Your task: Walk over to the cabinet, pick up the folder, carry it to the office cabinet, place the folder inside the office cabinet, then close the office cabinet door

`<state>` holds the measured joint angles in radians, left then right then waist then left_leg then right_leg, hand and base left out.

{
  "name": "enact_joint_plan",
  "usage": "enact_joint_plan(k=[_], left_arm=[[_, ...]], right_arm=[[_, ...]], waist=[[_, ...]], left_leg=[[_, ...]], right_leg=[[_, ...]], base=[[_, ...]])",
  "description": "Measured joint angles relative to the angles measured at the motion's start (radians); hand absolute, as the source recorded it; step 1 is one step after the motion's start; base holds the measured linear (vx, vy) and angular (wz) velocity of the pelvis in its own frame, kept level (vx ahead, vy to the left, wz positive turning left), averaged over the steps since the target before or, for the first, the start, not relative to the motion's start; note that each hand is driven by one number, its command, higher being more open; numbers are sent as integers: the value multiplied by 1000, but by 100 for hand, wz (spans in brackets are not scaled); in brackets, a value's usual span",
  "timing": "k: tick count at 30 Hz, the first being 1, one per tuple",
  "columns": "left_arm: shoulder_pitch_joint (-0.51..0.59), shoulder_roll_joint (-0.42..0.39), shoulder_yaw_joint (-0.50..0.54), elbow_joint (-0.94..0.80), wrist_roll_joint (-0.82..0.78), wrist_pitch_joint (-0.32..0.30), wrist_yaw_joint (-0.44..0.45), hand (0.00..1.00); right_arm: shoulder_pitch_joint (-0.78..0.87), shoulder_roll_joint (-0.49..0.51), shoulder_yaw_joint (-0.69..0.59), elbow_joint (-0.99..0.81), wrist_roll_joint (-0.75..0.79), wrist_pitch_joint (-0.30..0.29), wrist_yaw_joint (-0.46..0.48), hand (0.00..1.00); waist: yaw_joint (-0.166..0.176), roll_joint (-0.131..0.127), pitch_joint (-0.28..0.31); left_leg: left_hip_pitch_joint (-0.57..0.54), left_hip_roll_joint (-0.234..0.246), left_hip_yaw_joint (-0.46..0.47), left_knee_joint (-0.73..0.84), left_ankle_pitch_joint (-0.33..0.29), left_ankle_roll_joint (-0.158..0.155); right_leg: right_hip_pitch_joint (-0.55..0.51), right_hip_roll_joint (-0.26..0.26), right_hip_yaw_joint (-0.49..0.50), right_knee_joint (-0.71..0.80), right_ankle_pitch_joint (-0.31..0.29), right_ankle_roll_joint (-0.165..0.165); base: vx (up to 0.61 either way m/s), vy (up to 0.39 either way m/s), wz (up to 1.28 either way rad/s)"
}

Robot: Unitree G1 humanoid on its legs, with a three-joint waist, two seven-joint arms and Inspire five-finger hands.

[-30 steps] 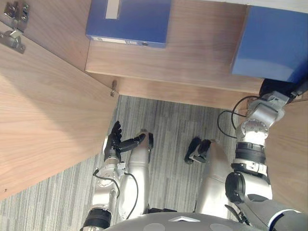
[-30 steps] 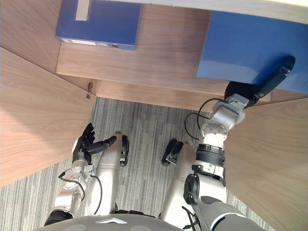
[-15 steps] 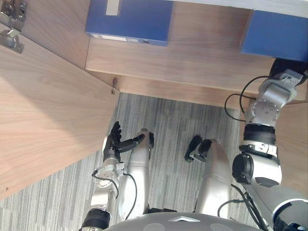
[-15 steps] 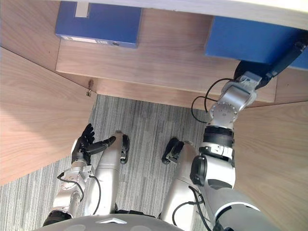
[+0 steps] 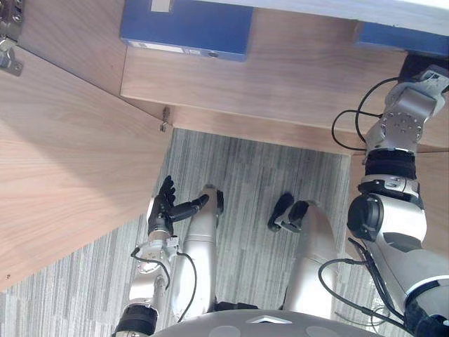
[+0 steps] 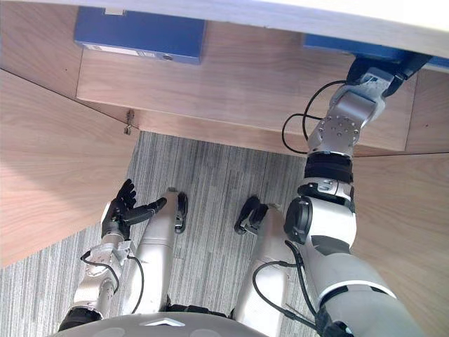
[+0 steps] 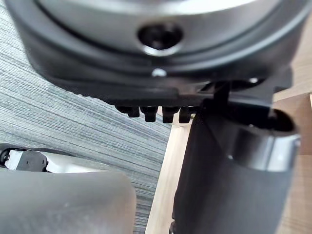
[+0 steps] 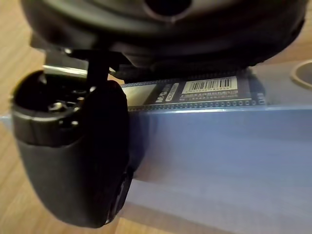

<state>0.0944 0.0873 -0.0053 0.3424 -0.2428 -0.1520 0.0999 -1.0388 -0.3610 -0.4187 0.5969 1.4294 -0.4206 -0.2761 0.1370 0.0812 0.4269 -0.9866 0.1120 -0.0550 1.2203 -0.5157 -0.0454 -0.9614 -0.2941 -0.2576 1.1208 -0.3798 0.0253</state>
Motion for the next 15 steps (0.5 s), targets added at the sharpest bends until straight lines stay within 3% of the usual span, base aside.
enact_joint_plan(k=[15], left_arm=[[2,1,-37,-28,-25,-1,2,100]], right_arm=[[-34,-19,36,64,3,7,-16,0]], waist=[[3,1,44]], left_leg=[[-11,2,-1,-2,1,-2]], right_leg=[[-10,-5,-9,1,0,0]], base=[[0,-1,0]])
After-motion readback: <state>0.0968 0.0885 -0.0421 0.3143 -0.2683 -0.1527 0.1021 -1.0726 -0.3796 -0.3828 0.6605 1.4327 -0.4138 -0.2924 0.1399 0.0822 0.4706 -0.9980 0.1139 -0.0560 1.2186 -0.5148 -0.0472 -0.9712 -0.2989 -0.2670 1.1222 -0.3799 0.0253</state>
